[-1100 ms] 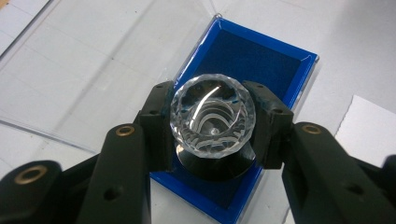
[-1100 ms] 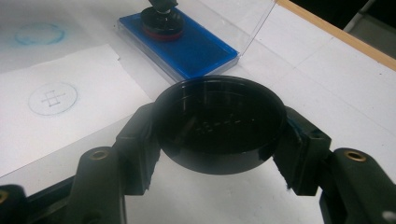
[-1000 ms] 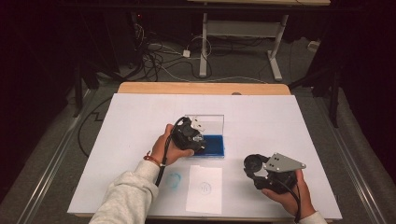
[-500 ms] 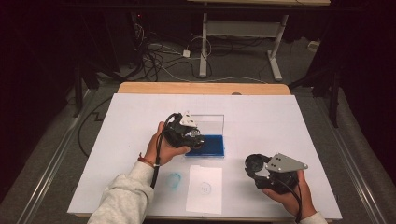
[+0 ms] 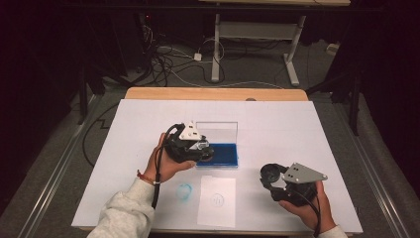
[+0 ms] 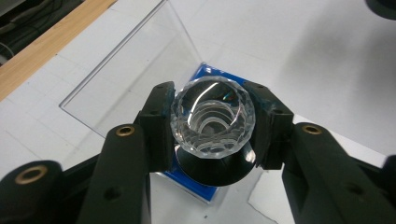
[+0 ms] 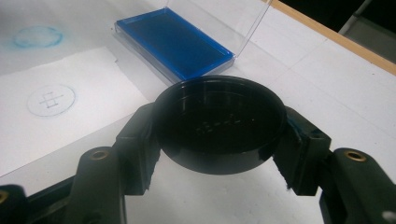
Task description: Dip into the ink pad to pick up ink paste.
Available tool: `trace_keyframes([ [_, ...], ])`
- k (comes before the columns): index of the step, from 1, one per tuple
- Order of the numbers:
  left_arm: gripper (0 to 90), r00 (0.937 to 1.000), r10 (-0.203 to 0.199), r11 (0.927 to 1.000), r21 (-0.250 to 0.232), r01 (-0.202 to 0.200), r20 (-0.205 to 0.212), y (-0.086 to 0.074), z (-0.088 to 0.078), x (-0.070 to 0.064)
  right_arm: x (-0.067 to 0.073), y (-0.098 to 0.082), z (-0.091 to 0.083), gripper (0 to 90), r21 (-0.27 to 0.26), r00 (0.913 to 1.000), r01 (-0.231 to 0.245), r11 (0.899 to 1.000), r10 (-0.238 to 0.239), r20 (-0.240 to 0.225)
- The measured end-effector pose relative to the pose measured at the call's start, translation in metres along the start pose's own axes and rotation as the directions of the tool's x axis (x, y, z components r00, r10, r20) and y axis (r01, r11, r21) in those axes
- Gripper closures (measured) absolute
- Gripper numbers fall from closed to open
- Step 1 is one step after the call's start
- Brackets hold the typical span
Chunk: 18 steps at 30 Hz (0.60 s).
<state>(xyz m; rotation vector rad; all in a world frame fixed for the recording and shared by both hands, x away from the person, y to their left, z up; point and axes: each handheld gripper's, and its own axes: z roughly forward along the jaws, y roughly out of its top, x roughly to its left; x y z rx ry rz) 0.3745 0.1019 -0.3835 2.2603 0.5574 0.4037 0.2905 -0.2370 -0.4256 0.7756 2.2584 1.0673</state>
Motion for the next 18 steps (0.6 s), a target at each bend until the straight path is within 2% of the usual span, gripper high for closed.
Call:
trace_keyframes([
  [2,54.8,0.9999,0.015,0.9999,0.000,-0.015,-0.005,-0.002,-0.003,-0.003,0.000,0.000,0.000,38.7,-0.001,1.0000,-0.001,1.000,0.001,0.000],
  [7,54.8,0.9996,0.024,0.9994,-0.024,-0.024,0.012,0.000,-0.011,-0.009,-0.001,0.001,-0.001,38.8,-0.006,1.0000,-0.003,1.000,0.003,0.000],
  [10,54.8,0.9990,0.040,0.9990,-0.021,-0.039,0.019,0.000,-0.013,-0.014,-0.002,0.001,-0.002,38.8,-0.009,1.0000,-0.006,1.000,0.006,0.002],
  [18,54.8,0.9981,0.057,0.9977,-0.037,-0.057,0.021,-0.003,-0.024,-0.021,-0.003,0.001,0.000,38.8,-0.007,1.0000,-0.008,1.000,0.008,-0.001],
])
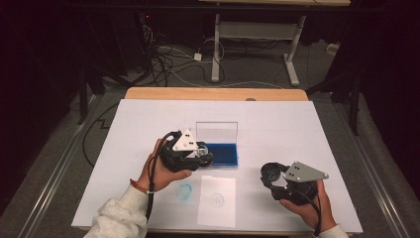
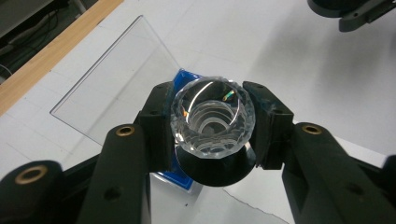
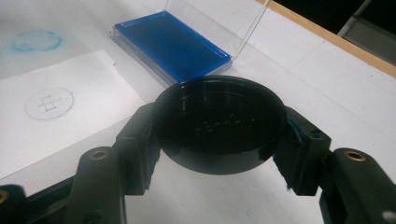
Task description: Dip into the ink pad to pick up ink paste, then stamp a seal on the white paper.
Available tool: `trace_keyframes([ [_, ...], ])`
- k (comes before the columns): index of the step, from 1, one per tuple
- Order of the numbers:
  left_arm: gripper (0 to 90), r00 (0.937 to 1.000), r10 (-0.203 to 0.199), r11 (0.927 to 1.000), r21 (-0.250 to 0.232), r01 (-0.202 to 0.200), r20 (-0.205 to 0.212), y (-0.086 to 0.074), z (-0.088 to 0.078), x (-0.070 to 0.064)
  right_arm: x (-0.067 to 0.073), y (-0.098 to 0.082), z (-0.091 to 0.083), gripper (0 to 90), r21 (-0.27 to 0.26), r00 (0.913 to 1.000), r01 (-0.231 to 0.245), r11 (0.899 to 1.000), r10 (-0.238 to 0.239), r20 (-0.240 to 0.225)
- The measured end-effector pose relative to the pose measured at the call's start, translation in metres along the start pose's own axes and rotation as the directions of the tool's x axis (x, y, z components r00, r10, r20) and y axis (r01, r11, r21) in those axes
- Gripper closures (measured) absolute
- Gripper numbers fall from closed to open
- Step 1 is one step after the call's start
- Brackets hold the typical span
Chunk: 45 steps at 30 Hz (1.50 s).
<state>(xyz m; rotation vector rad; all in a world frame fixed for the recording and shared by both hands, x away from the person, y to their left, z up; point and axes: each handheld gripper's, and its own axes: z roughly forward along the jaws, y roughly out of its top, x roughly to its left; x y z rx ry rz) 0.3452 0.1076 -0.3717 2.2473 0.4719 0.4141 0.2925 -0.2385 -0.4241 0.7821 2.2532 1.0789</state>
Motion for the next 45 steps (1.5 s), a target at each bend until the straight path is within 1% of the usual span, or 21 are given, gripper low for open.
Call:
trace_keyframes([
  [5,54.8,0.9999,0.007,1.0000,0.002,-0.007,0.014,-0.003,-0.004,-0.003,-0.001,-0.001,-0.001,38.8,0.001,1.0000,-0.003,1.000,0.003,0.003],
  [10,54.8,0.9997,0.015,0.9999,0.004,-0.015,0.017,-0.005,-0.008,-0.007,0.000,0.000,-0.001,38.8,0.001,1.0000,-0.001,1.000,0.001,0.003],
  [11,54.8,0.9996,0.017,0.9998,0.007,-0.017,0.024,-0.006,-0.008,-0.007,0.001,0.000,-0.001,38.8,0.000,1.0000,-0.002,1.000,0.002,0.003],
  [17,54.7,0.9992,0.028,0.9995,0.014,-0.028,0.028,-0.007,-0.010,-0.012,0.000,0.000,0.000,38.8,0.001,1.0000,0.000,1.000,0.000,0.001],
  [20,54.8,0.9989,0.027,0.9995,0.015,-0.028,0.037,-0.008,-0.012,-0.016,0.000,0.001,0.000,38.8,-0.004,1.0000,0.001,1.000,-0.001,-0.001],
  [23,54.8,0.9983,0.036,0.9991,0.021,-0.037,0.046,-0.008,-0.013,-0.020,0.001,0.001,0.001,38.8,-0.003,1.0000,0.004,1.000,-0.004,-0.006],
  [28,54.8,0.9976,0.046,0.9989,0.005,-0.046,0.053,-0.008,-0.016,-0.025,0.001,0.000,-0.001,38.7,-0.004,1.0000,0.006,1.000,-0.006,0.001],
  [31,54.8,0.9963,0.051,0.9987,0.005,-0.051,0.069,-0.009,-0.017,-0.029,0.002,0.001,-0.002,38.8,-0.007,1.0000,0.005,1.000,-0.005,0.000],
  [34,54.8,0.9959,0.061,0.9981,0.005,-0.061,0.067,-0.009,-0.018,-0.034,0.004,0.001,-0.001,38.8,-0.001,0.9999,0.012,1.000,-0.012,-0.003],
  [36,54.8,0.9939,0.075,0.9970,0.011,-0.077,0.080,-0.008,-0.018,-0.037,0.004,0.001,0.000,38.8,0.001,0.9999,0.013,1.000,-0.013,-0.003],
  [38,54.8,0.9932,0.079,0.9968,0.005,-0.080,0.086,-0.008,-0.017,-0.042,0.004,0.001,0.000,38.8,0.000,0.9999,0.013,1.000,-0.013,-0.003],
  [39,54.8,0.9913,0.085,0.9962,0.009,-0.086,0.100,-0.008,-0.016,-0.044,0.004,0.001,-0.001,38.8,0.000,0.9999,0.014,1.000,-0.014,-0.002],
  [41,54.8,0.9897,0.096,0.9950,0.017,-0.098,0.106,-0.008,-0.012,-0.048,0.004,0.001,0.000,38.7,0.001,0.9999,0.013,1.000,-0.013,-0.003],
  [42,54.8,0.9882,0.097,0.9947,0.021,-0.101,0.118,-0.008,-0.009,-0.051,0.004,0.001,0.000,38.8,0.002,0.9999,0.012,1.000,-0.012,-0.002],
  [45,54.8,0.9854,0.106,0.9933,0.031,-0.111,0.133,-0.008,-0.003,-0.055,0.004,0.001,0.000,38.8,0.004,1.0000,0.010,1.000,-0.010,-0.001],
])
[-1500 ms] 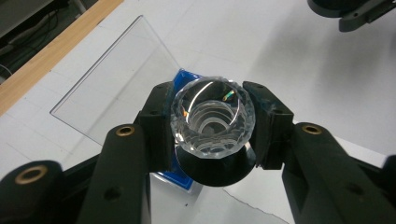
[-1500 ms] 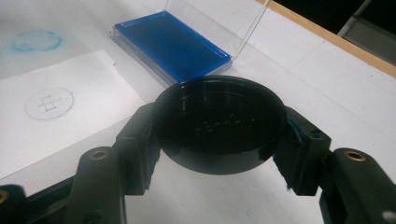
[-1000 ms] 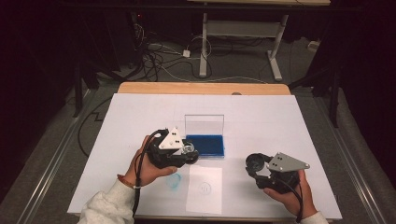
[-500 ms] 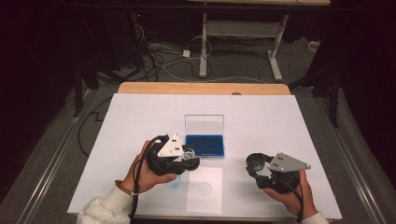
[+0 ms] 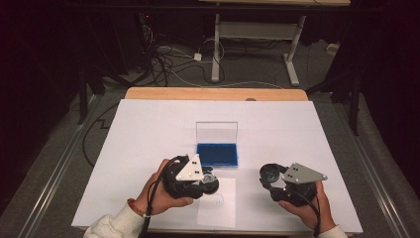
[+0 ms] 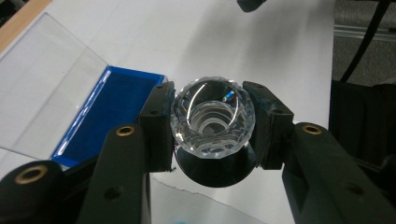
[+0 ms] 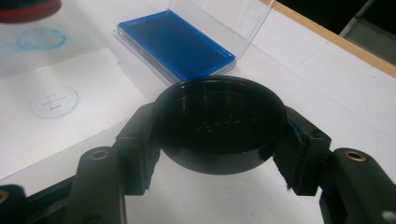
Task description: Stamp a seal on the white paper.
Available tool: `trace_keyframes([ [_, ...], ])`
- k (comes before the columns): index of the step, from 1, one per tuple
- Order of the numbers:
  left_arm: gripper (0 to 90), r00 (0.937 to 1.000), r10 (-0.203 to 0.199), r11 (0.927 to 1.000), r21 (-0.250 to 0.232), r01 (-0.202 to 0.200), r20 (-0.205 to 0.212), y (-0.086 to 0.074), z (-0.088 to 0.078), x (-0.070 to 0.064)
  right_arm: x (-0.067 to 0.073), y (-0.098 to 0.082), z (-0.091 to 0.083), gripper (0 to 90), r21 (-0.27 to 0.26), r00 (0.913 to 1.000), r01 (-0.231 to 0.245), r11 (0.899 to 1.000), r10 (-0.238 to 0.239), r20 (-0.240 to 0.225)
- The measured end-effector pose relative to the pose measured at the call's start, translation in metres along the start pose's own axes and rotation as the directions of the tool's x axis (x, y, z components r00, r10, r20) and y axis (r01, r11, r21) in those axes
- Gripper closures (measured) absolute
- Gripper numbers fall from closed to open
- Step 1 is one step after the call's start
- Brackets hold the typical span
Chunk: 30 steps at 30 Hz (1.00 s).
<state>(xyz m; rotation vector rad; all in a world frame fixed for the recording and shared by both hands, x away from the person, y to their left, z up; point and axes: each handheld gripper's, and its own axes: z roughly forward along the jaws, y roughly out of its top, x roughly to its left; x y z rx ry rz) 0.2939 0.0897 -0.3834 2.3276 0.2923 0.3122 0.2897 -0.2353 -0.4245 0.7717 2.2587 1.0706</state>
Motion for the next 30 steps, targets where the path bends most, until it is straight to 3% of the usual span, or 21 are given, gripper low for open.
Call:
trace_keyframes([
  [14,54.7,0.9977,0.052,0.9962,0.068,-0.055,0.044,-0.003,0.034,-0.013,0.002,0.000,0.000,38.8,0.007,0.9999,0.014,1.000,-0.014,-0.005],
  [20,54.7,0.9973,0.046,0.9963,0.070,-0.050,0.057,-0.006,0.041,-0.012,0.002,-0.001,0.001,38.8,0.010,0.9999,0.015,1.000,-0.015,-0.004],
  [30,54.7,0.9964,0.052,0.9919,0.112,-0.059,0.067,-0.011,0.055,-0.011,0.003,-0.001,0.002,38.8,0.018,0.9998,0.019,1.000,-0.019,-0.008],
])
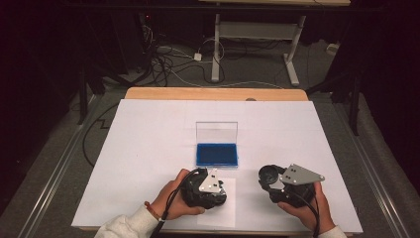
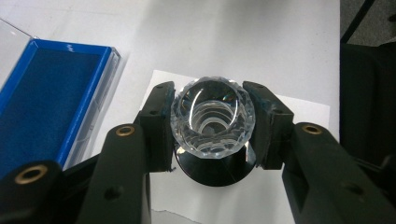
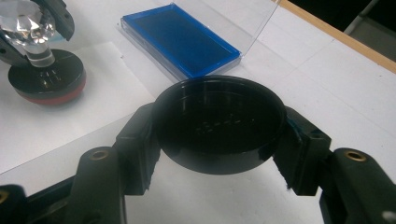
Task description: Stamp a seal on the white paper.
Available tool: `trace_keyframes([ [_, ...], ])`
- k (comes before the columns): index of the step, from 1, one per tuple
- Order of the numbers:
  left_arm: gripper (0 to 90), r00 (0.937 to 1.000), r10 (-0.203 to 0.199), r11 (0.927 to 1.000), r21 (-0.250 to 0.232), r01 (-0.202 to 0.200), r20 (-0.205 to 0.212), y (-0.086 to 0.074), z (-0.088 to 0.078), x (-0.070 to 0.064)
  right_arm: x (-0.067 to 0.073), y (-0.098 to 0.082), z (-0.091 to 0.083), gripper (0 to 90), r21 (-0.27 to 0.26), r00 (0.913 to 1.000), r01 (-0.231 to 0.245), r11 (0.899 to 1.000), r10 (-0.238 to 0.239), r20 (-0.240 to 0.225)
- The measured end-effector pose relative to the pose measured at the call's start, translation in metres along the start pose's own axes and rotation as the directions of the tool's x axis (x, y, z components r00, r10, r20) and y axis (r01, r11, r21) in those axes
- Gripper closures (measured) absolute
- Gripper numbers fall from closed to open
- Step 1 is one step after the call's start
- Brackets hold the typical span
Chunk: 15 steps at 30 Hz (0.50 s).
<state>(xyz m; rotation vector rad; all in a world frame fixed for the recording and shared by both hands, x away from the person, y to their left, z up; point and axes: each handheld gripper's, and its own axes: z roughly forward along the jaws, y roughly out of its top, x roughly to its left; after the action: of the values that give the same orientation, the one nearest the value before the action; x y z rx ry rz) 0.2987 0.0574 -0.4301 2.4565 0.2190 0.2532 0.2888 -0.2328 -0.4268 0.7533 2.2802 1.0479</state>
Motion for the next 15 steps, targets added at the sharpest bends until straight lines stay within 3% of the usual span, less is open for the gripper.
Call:
trace_keyframes([
  [7,54.7,0.9996,-0.016,0.9999,-0.003,0.016,0.022,-0.0032,0.0050,0.0025,0.0001,-0.0004,0.0003,38.8,0.001,1.0000,-0.001,1.000,0.001,-0.002],
  [15,54.7,0.9998,0.000,1.0000,0.007,-0.001,0.022,-0.0055,0.0082,0.0017,-0.0007,-0.0006,0.0000,38.8,0.000,1.0000,-0.002,1.000,0.002,-0.006],
])
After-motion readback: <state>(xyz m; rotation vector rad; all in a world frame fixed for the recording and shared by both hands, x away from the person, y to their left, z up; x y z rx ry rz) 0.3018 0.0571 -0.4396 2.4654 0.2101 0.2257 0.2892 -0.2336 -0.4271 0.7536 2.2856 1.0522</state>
